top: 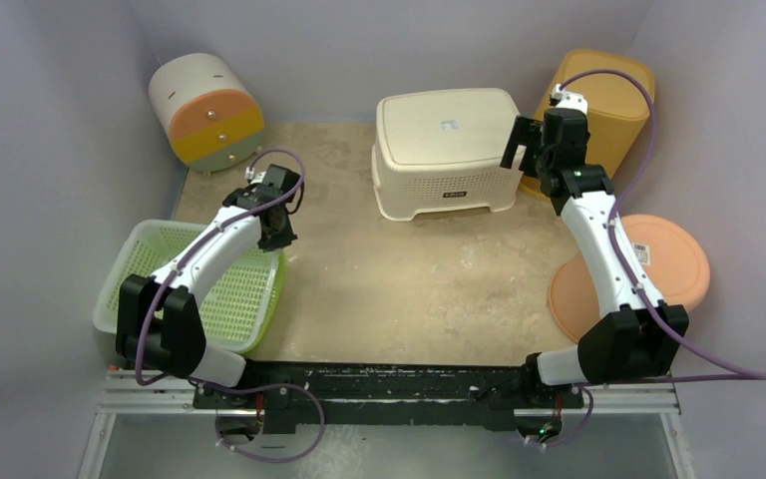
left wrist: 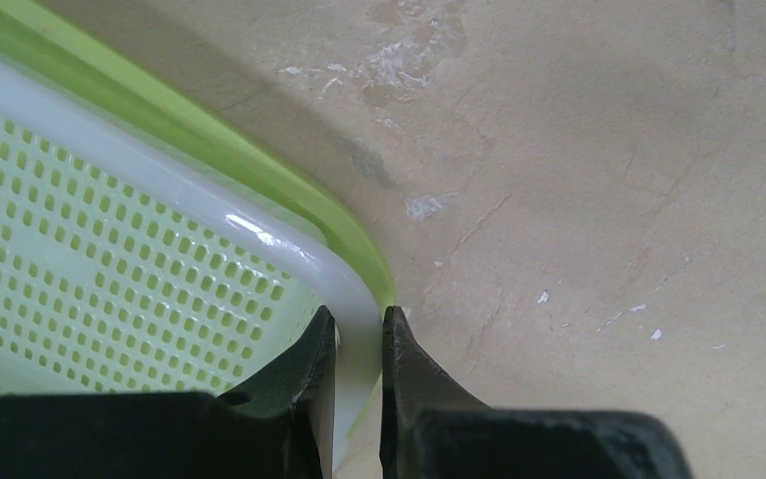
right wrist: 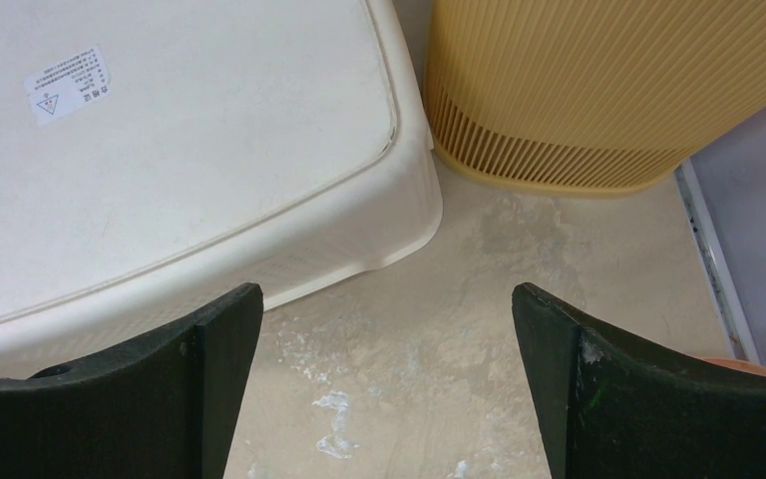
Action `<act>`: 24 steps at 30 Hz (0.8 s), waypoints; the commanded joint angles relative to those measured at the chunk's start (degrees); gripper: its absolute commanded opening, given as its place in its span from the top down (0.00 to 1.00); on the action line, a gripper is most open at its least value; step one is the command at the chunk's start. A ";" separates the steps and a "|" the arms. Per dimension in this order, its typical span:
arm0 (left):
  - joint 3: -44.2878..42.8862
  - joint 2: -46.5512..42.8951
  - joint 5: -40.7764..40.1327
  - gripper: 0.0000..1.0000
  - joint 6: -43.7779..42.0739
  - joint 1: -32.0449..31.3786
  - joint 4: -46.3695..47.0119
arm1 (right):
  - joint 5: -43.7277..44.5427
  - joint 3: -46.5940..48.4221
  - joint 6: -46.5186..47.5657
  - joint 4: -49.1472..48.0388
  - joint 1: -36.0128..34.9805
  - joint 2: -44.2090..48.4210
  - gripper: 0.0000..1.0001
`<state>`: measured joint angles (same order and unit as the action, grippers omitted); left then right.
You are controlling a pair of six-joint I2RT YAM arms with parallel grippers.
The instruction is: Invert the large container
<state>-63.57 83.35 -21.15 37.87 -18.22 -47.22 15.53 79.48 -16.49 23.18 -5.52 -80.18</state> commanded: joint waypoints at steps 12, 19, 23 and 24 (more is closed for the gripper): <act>-42.20 0.49 -8.17 1.00 -3.70 -0.04 -25.09 | 2.17 0.21 0.06 -2.05 -0.02 1.66 0.03; -53.94 0.94 -8.65 1.00 -2.55 -0.06 -26.25 | 3.41 0.70 0.03 -1.76 -0.02 1.18 0.03; -57.04 0.77 -9.99 1.00 -2.45 -0.03 -26.47 | 4.22 1.00 -0.03 -1.52 -0.02 1.15 0.04; -57.38 0.66 -10.53 1.00 -2.34 -0.03 -26.39 | 4.36 1.12 -0.15 -1.50 -0.02 1.17 0.03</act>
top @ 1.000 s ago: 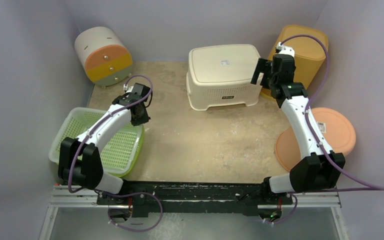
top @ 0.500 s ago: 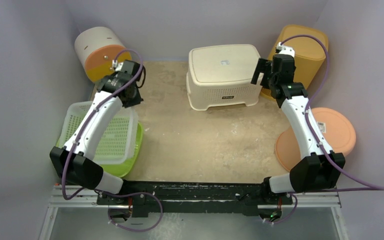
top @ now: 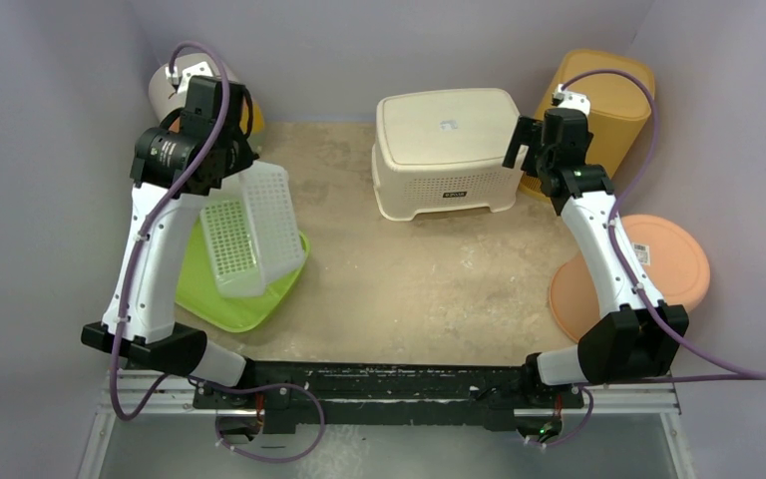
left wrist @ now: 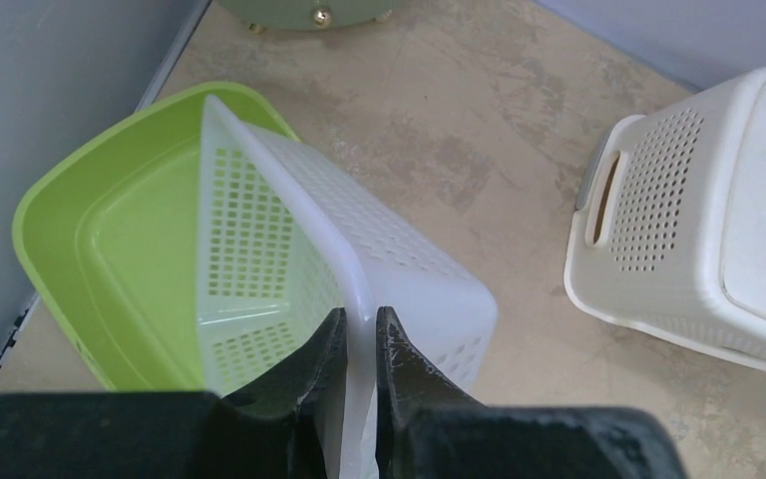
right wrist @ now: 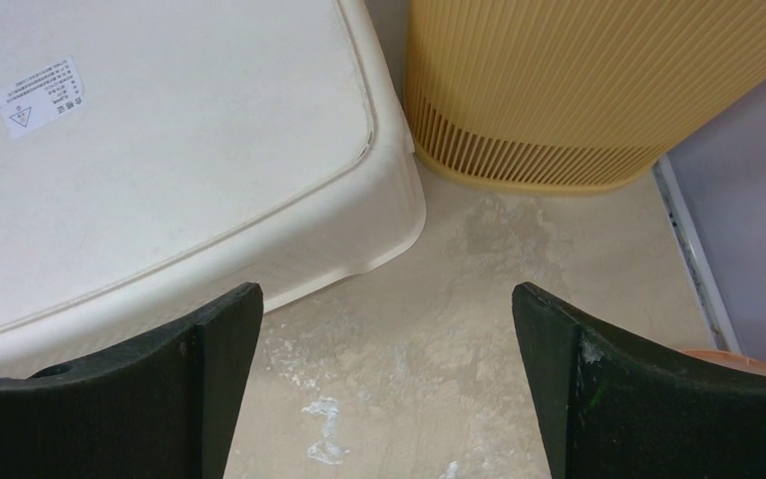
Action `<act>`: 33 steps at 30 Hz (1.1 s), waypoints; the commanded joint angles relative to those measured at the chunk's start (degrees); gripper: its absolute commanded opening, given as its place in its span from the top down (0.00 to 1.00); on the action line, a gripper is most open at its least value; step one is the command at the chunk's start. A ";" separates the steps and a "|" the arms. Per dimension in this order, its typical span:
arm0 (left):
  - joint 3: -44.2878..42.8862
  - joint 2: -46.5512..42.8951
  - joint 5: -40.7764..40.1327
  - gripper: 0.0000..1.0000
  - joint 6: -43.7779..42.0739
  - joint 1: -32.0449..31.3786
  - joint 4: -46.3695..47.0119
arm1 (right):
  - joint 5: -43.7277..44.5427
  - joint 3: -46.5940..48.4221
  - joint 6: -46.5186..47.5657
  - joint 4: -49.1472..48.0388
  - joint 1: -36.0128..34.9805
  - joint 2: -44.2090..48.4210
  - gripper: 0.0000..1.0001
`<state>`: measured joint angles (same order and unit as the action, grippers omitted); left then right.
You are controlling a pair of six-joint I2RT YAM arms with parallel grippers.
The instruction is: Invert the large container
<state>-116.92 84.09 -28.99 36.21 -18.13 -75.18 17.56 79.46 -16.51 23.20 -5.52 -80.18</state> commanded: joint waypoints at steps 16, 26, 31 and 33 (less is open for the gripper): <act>-14.53 -1.38 -2.66 1.00 2.48 -0.14 10.95 | 5.04 1.93 -0.61 -1.30 0.06 1.67 0.04; -3.37 -5.91 19.37 1.00 10.06 -0.15 33.62 | 4.92 8.20 -2.07 0.42 1.25 -0.85 0.03; -1.98 -5.58 28.77 1.00 14.43 -0.11 39.72 | 5.36 10.88 -1.76 0.35 2.25 -1.91 0.03; 2.65 -7.23 31.20 1.00 17.83 -0.12 43.50 | 5.43 11.70 -1.94 0.78 2.73 -2.16 0.03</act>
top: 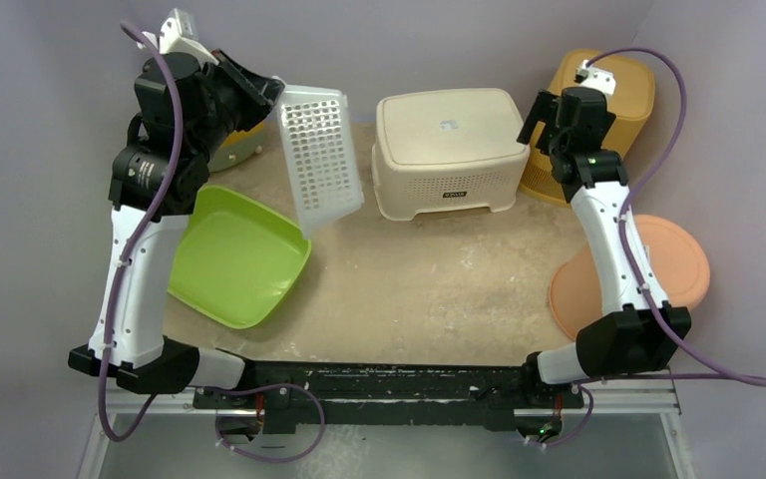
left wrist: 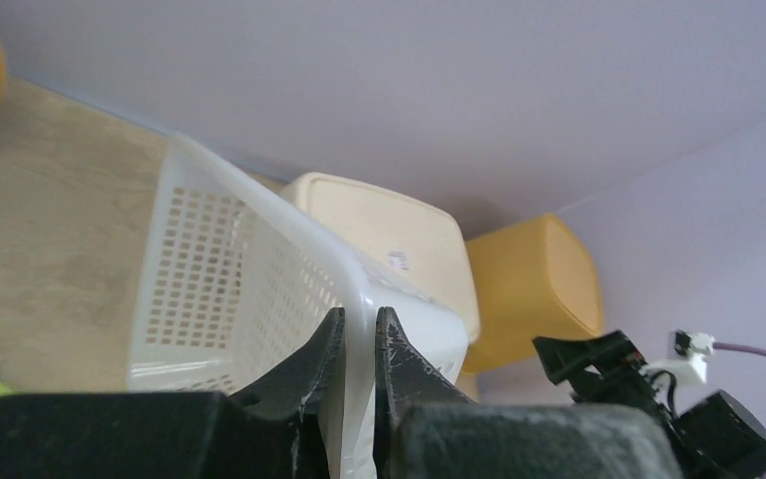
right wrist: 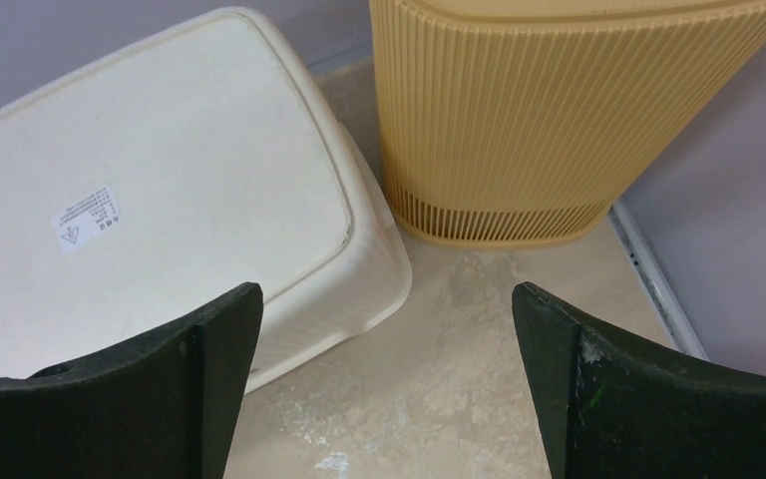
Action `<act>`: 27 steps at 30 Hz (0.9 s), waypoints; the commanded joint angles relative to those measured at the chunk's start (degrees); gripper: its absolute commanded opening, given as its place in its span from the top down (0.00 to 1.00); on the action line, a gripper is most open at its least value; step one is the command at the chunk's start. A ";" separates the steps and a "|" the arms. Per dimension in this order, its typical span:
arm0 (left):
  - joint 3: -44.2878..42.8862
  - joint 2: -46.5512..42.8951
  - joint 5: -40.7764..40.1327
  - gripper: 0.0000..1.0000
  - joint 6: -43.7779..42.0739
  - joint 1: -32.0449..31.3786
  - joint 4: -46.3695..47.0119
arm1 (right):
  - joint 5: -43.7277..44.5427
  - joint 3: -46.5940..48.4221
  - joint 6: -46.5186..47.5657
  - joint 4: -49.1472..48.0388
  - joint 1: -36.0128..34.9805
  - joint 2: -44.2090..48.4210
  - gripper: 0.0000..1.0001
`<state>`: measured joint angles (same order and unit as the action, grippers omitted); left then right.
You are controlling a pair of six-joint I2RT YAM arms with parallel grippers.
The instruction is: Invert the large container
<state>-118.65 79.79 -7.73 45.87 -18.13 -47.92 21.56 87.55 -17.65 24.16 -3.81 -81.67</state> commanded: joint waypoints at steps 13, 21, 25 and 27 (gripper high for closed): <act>18.09 -6.02 21.48 1.00 21.21 -0.11 26.37 | 2.37 3.68 -0.24 -0.48 3.19 1.33 0.02; 17.95 -10.29 21.24 1.00 23.74 -0.06 15.65 | 1.86 0.97 -0.34 -1.37 3.37 3.36 0.02; 17.89 -11.76 24.11 1.00 24.43 -0.05 10.29 | 1.30 -0.02 -0.82 -1.46 3.54 4.20 0.02; 19.80 -13.37 25.24 1.00 24.88 -0.05 8.70 | 0.55 -0.12 -1.25 -1.44 3.55 4.47 0.02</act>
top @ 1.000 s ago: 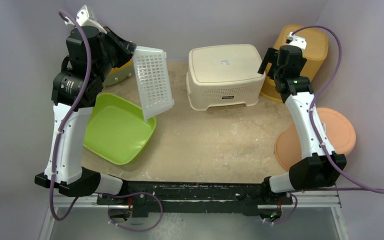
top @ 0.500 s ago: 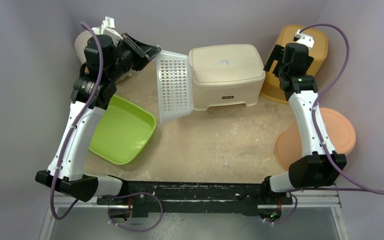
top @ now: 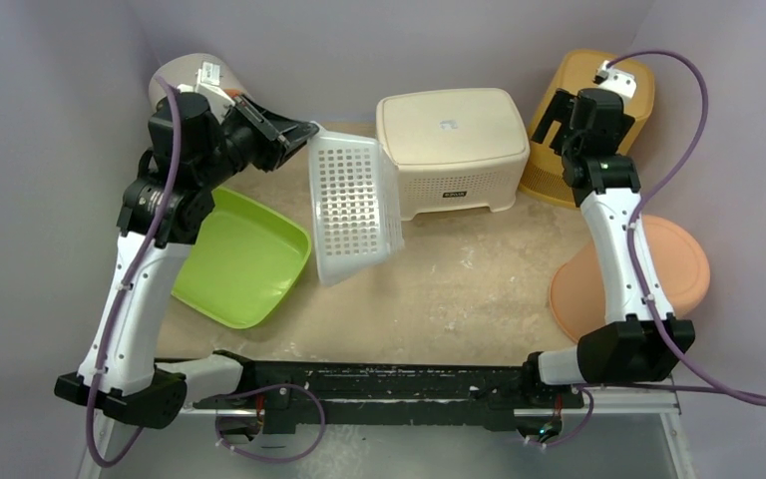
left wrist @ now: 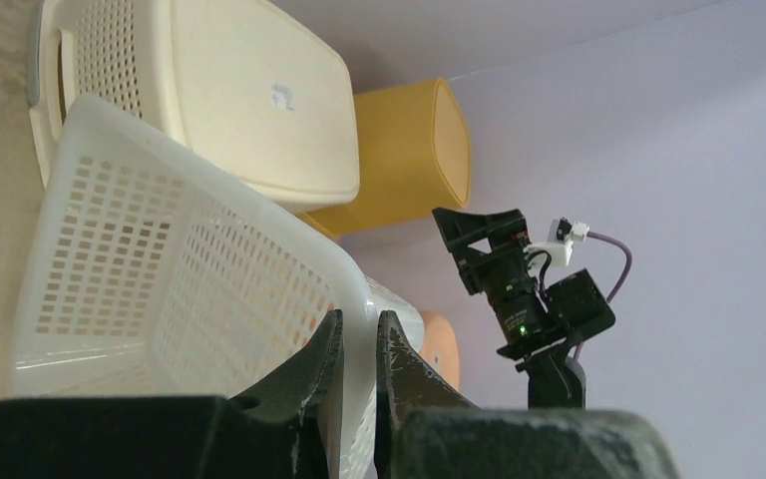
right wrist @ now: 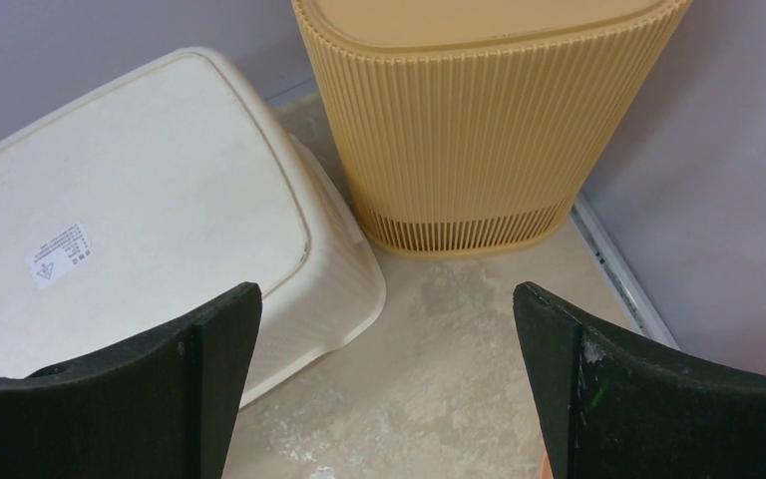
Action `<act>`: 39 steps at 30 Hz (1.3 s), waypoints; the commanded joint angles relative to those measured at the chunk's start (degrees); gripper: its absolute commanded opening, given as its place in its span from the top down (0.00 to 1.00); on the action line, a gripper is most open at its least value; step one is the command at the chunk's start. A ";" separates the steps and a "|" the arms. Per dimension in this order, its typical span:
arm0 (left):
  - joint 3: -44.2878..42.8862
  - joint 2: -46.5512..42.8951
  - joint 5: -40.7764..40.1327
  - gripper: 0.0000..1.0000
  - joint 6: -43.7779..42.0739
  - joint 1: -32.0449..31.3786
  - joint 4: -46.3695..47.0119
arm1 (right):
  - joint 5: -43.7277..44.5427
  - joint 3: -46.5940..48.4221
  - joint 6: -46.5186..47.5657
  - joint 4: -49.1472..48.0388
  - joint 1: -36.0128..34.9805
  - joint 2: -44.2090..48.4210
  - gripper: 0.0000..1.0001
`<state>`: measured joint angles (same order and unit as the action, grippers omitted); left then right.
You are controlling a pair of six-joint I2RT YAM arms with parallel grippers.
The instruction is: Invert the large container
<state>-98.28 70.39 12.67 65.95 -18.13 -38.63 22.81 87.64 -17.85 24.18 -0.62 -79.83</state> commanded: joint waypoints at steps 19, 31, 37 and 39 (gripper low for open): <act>31.15 -3.12 11.78 1.00 27.18 -4.38 48.39 | 0.50 -0.66 -0.98 -1.49 0.36 3.81 0.02; 48.32 2.25 11.74 1.00 32.82 -7.88 58.19 | 1.31 -2.37 -1.03 -2.27 0.62 3.55 0.02; 49.55 7.52 11.62 1.00 21.56 -7.97 51.86 | 0.84 -3.22 -1.24 -2.98 0.62 2.94 0.02; 49.01 11.15 11.03 1.00 17.03 -7.97 49.41 | 0.55 -3.71 -1.23 -3.26 0.62 2.78 0.02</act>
<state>-48.62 76.95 23.66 92.62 -25.85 12.40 23.03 84.49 -18.65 23.53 -0.30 -77.60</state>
